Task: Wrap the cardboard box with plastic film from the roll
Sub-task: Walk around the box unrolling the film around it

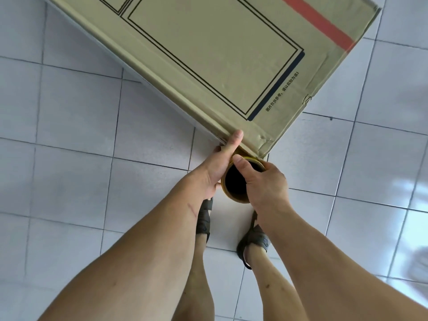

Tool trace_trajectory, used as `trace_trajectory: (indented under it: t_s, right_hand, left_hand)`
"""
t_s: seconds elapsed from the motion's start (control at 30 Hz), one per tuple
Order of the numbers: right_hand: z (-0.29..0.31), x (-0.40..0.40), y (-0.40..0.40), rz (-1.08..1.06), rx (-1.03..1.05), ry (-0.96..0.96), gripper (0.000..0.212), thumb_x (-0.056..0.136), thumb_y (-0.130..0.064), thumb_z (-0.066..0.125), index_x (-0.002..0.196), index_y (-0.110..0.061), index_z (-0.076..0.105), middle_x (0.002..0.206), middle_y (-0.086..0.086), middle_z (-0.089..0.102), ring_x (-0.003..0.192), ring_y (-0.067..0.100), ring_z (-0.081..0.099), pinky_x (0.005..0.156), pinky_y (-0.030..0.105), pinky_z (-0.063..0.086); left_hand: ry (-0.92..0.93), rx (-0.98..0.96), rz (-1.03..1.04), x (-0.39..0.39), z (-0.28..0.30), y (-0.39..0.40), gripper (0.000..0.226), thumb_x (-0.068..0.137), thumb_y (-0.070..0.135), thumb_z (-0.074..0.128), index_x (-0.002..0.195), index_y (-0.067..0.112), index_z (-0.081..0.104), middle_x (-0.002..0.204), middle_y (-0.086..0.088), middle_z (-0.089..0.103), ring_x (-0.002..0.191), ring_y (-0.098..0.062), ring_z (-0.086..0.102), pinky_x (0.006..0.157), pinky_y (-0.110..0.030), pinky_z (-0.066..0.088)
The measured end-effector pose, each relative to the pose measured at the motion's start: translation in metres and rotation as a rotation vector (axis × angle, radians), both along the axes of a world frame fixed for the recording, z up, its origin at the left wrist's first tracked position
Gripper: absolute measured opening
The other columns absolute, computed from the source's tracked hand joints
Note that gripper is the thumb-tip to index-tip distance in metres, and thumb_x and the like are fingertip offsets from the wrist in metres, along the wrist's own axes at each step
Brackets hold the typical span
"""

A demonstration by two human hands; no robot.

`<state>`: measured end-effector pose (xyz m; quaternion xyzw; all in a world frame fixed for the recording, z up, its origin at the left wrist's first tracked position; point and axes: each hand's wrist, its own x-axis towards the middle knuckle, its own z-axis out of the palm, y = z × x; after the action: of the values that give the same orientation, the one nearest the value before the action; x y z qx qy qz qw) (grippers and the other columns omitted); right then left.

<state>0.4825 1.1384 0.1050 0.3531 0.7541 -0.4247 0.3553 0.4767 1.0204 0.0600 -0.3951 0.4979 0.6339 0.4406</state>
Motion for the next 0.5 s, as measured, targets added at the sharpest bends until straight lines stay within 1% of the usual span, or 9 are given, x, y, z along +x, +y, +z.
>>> trace_trajectory:
  t_s: [0.07, 0.1, 0.17, 0.2, 0.3, 0.33, 0.4, 0.43, 0.5]
  right_hand:
    - [-0.002, -0.001, 0.003, 0.014, 0.029, 0.013, 0.053, 0.077, -0.066, 0.073, 0.108, -0.024, 0.061, 0.096, -0.003, 0.068, 0.088, 0.018, 0.067, 0.074, 0.031, 0.056]
    - [-0.003, 0.000, 0.005, 0.027, 0.036, 0.014, 0.054, 0.077, -0.066, 0.072, 0.109, -0.024, 0.060, 0.097, -0.002, 0.068, 0.089, 0.019, 0.067, 0.078, 0.034, 0.057]
    - [-0.004, 0.000, 0.014, 0.059, 0.019, 0.012, 0.062, 0.077, -0.067, 0.071, 0.119, -0.022, 0.059, 0.103, -0.001, 0.067, 0.094, 0.019, 0.066, 0.084, 0.037, 0.057]
    - [-0.003, 0.000, 0.019, 0.076, 0.001, 0.011, 0.066, 0.079, -0.067, 0.070, 0.126, -0.023, 0.058, 0.109, -0.001, 0.066, 0.098, 0.019, 0.065, 0.085, 0.037, 0.057]
    - [-0.001, -0.003, 0.035, 0.125, -0.061, 0.005, 0.074, 0.083, -0.068, 0.063, 0.143, -0.027, 0.050, 0.127, 0.001, 0.061, 0.111, 0.023, 0.060, 0.094, 0.041, 0.054]
    - [-0.001, -0.004, 0.037, 0.149, -0.071, 0.004, 0.075, 0.084, -0.069, 0.061, 0.144, -0.026, 0.049, 0.128, 0.001, 0.061, 0.112, 0.023, 0.060, 0.093, 0.040, 0.054]
    - [-0.002, -0.006, 0.039, 0.215, -0.063, 0.009, 0.073, 0.086, -0.068, 0.059, 0.142, -0.023, 0.050, 0.124, 0.003, 0.063, 0.108, 0.023, 0.061, 0.083, 0.034, 0.052]
    - [-0.001, -0.007, 0.039, 0.237, -0.049, 0.013, 0.071, 0.087, -0.067, 0.059, 0.141, -0.021, 0.051, 0.121, 0.004, 0.063, 0.106, 0.023, 0.061, 0.080, 0.033, 0.051]
    - [0.002, -0.008, 0.040, 0.235, -0.031, 0.016, 0.069, 0.087, -0.064, 0.062, 0.139, -0.019, 0.052, 0.118, 0.004, 0.063, 0.103, 0.022, 0.061, 0.075, 0.030, 0.051]
  left_hand:
    - [0.000, 0.000, -0.002, -0.001, 0.000, 0.004, 0.128, 0.058, 0.108, 0.054, 0.148, 0.017, 0.065, 0.131, -0.010, 0.079, 0.129, -0.028, 0.071, 0.109, -0.044, 0.056]
    - [-0.005, 0.002, -0.018, -0.001, 0.000, 0.005, 0.135, 0.051, 0.111, 0.054, 0.147, 0.017, 0.066, 0.132, -0.011, 0.079, 0.132, -0.029, 0.069, 0.117, -0.049, 0.052]
    - [-0.009, 0.007, -0.062, -0.001, 0.000, 0.005, 0.148, 0.036, 0.115, 0.052, 0.148, 0.019, 0.067, 0.138, -0.010, 0.077, 0.139, -0.030, 0.065, 0.122, -0.056, 0.047]
    - [-0.008, 0.008, -0.072, 0.000, 0.002, 0.005, 0.146, 0.039, 0.115, 0.050, 0.149, 0.020, 0.066, 0.141, -0.010, 0.075, 0.142, -0.031, 0.062, 0.122, -0.058, 0.047]
    - [-0.009, -0.021, -0.080, 0.002, 0.005, 0.010, 0.125, 0.056, 0.105, 0.040, 0.147, 0.022, 0.062, 0.143, -0.009, 0.069, 0.145, -0.033, 0.055, 0.116, -0.060, 0.050]
    - [-0.021, -0.030, -0.080, 0.002, 0.007, 0.014, 0.127, 0.056, 0.107, 0.039, 0.148, 0.023, 0.061, 0.146, -0.010, 0.068, 0.147, -0.033, 0.054, 0.117, -0.059, 0.048]
    - [-0.044, -0.059, -0.075, 0.002, 0.009, 0.023, 0.134, 0.058, 0.114, 0.035, 0.153, 0.023, 0.060, 0.153, -0.010, 0.066, 0.150, -0.033, 0.053, 0.127, -0.060, 0.040]
    - [-0.034, -0.079, -0.065, 0.002, 0.010, 0.027, 0.126, 0.069, 0.111, 0.031, 0.153, 0.023, 0.061, 0.154, -0.011, 0.067, 0.149, -0.032, 0.055, 0.130, -0.059, 0.036]
    - [-0.011, -0.112, -0.020, 0.004, 0.012, 0.033, 0.105, 0.090, 0.098, 0.025, 0.151, 0.022, 0.064, 0.150, -0.012, 0.070, 0.146, -0.030, 0.059, 0.131, -0.054, 0.037]
